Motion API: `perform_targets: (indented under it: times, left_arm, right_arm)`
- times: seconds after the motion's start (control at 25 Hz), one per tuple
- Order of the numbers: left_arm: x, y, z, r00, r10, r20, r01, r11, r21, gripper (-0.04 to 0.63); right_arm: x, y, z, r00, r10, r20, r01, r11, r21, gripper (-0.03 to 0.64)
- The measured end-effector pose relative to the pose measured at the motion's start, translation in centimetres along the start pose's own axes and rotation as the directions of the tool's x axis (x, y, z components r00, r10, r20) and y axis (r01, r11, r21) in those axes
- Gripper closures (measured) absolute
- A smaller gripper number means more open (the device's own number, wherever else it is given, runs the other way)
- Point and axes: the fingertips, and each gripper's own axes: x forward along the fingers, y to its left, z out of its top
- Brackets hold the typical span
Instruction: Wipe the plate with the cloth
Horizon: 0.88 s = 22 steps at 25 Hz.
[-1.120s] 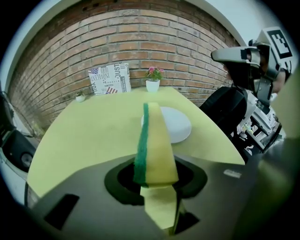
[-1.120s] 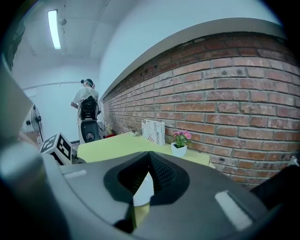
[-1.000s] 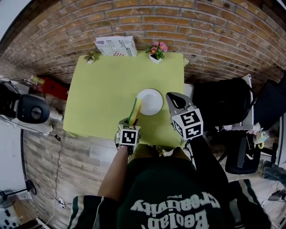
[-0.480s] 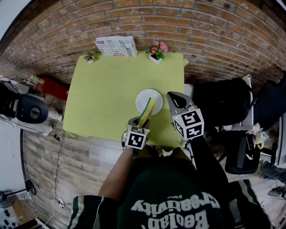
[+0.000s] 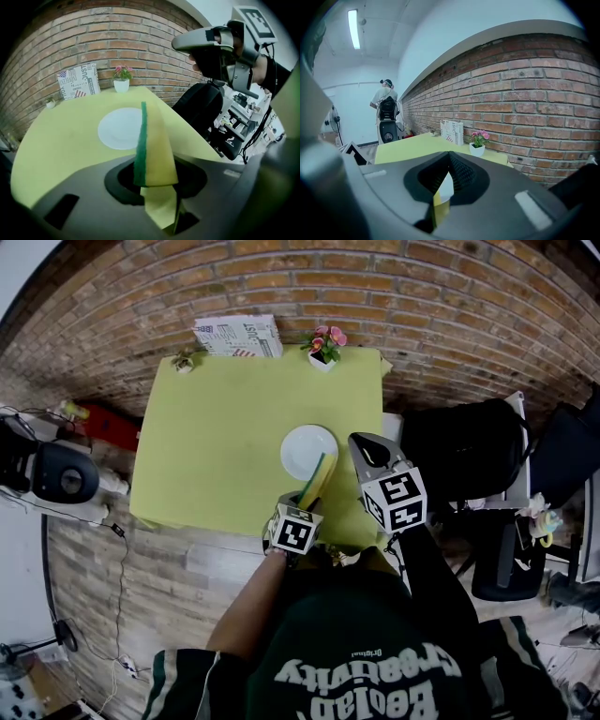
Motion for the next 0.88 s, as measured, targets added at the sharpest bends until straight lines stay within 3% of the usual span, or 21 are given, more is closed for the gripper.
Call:
perform_targets:
  times: [0.48,0.76,0.88]
  left_arm:
    - [-1.2,3.0,-1.1,0.997,0.071,0.004,-0.070,0.995,-0.067,0.465]
    - [-3.3,6.9,-2.4,0.985,0.170,-0.001,-0.167,0.970,-0.176,0.463]
    - [-4.0,7.8,-2.5,0.981,0.192,0.000,-0.189,0.963,-0.191,0.463]
  right_arm:
    - [-0.1,0.4,-0.3,1.000,0.021,-0.007,-0.021,1.000,-0.002,0.603]
    - [0.2,1.0,0.0,0.999,0.044,-0.001,-0.044,0.999,-0.011,0.603]
    - [0.3,1.3,0.2,0.999,0.051,0.000,-0.051,0.999,-0.015,0.603]
